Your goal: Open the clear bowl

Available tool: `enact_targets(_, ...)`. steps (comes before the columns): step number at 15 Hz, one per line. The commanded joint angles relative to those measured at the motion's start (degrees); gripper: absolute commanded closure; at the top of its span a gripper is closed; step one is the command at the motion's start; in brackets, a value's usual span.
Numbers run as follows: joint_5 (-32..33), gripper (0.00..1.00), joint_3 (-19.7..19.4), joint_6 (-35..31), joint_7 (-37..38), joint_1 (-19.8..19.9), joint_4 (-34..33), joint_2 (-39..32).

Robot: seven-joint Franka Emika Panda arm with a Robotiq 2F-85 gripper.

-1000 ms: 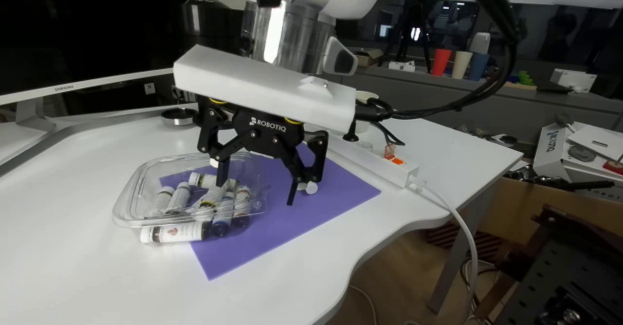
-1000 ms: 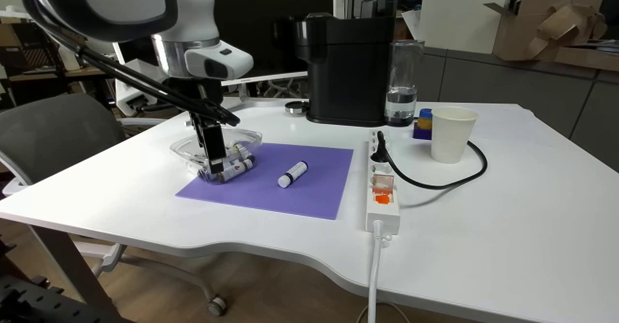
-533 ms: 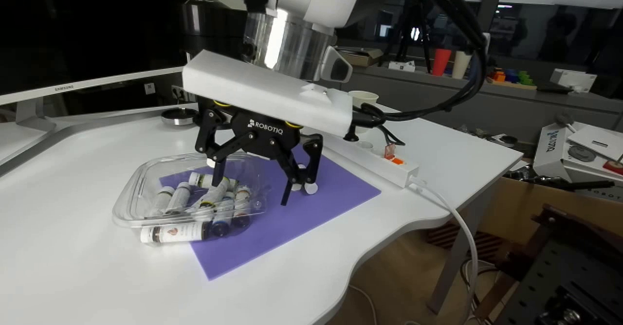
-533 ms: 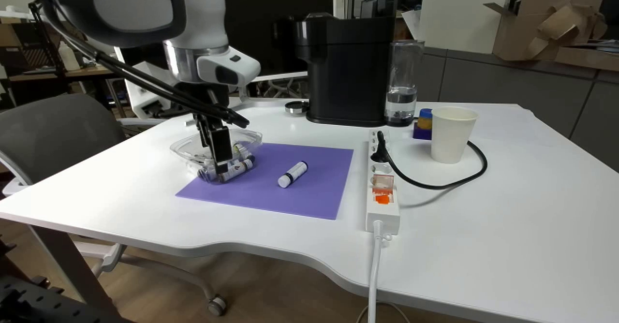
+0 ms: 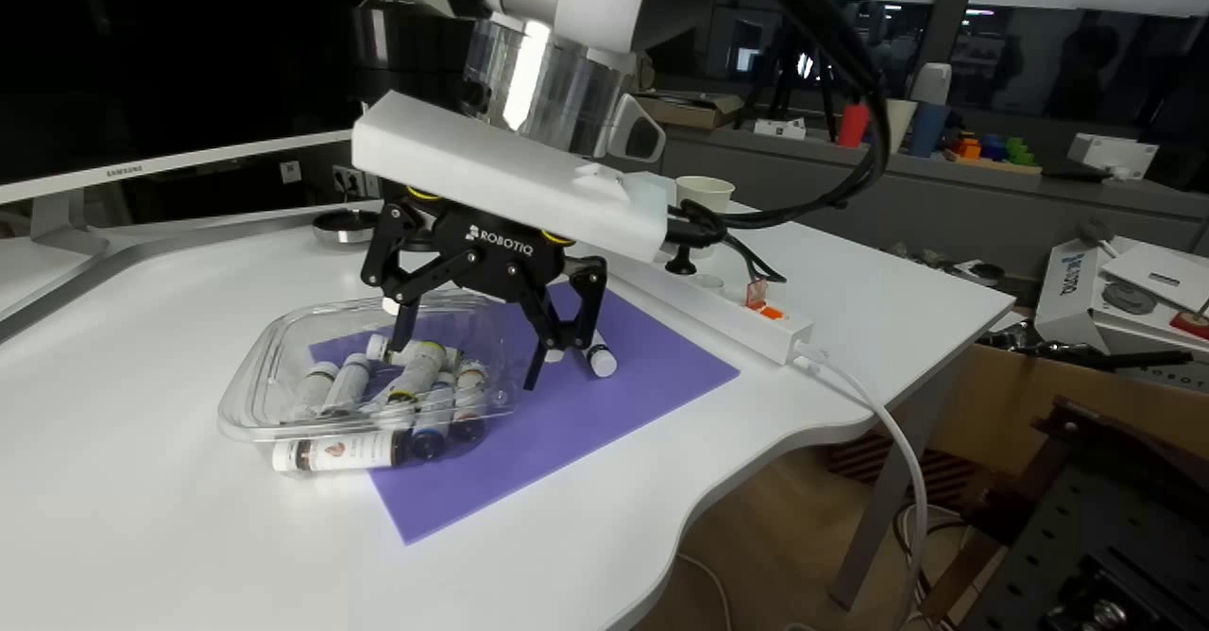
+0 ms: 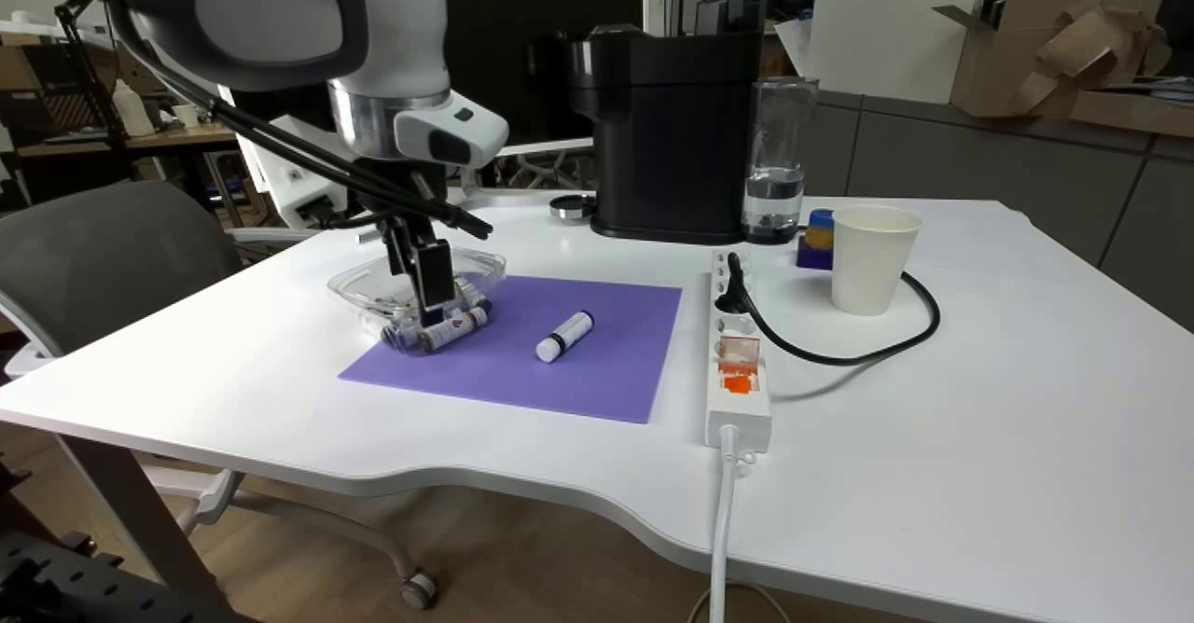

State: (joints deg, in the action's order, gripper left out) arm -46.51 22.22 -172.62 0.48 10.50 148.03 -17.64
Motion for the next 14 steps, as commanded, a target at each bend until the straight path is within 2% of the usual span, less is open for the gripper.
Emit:
enact_targets(1,-2.7,0.0,2.7,0.0,-3.2,2.3,-1.2,-0.3)
enact_targets(14,-9.2,0.0,10.2,0.7,-10.7,7.1,-0.6,2.2)
